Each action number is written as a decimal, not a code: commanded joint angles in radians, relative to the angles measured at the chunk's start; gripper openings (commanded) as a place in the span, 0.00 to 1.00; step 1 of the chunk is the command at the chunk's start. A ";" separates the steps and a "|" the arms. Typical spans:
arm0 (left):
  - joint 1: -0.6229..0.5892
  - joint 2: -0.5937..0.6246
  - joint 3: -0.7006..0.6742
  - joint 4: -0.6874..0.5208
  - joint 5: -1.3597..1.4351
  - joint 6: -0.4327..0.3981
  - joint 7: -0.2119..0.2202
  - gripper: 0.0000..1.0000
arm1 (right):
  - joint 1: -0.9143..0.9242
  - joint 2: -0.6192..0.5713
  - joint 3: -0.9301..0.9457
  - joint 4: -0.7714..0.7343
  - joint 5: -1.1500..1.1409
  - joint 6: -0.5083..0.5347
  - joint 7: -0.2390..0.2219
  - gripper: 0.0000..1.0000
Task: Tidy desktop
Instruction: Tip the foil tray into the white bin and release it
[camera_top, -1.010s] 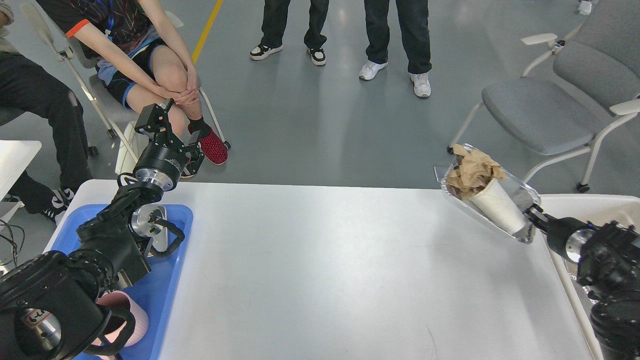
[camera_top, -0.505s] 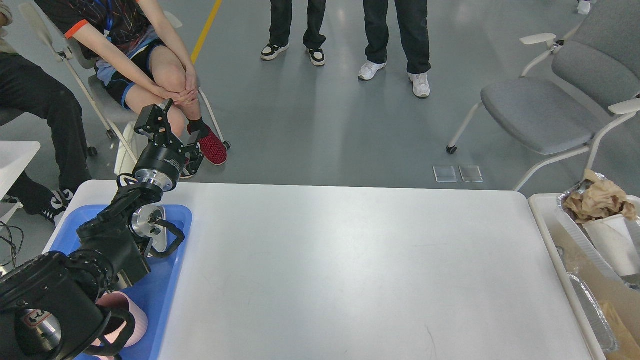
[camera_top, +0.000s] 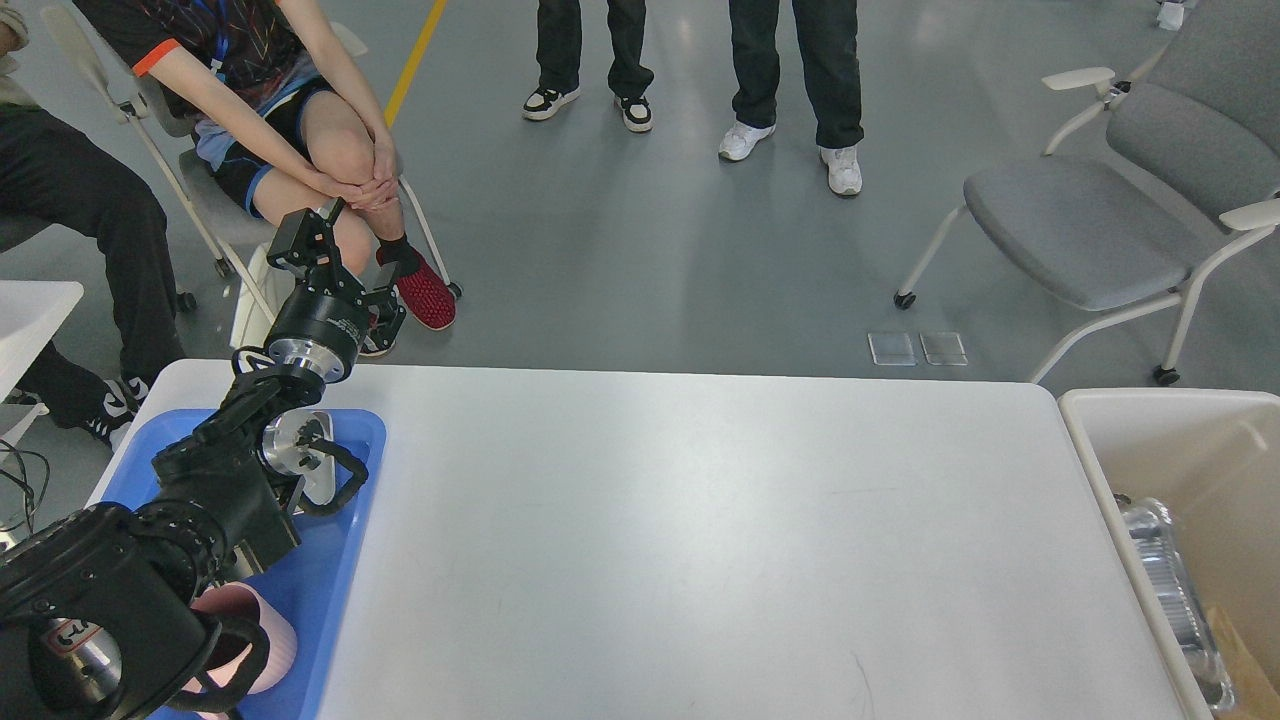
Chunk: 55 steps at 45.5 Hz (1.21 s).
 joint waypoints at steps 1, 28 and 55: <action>0.000 -0.003 -0.003 0.000 -0.001 0.000 0.000 0.97 | -0.015 0.004 0.001 0.000 0.025 -0.003 0.001 0.70; -0.003 -0.003 -0.006 0.000 -0.001 0.002 0.000 0.97 | 0.144 0.041 0.055 0.052 0.283 -0.002 0.009 1.00; -0.006 -0.009 -0.029 0.000 -0.031 0.003 -0.013 0.97 | 0.330 0.138 0.386 0.299 0.305 0.012 0.012 1.00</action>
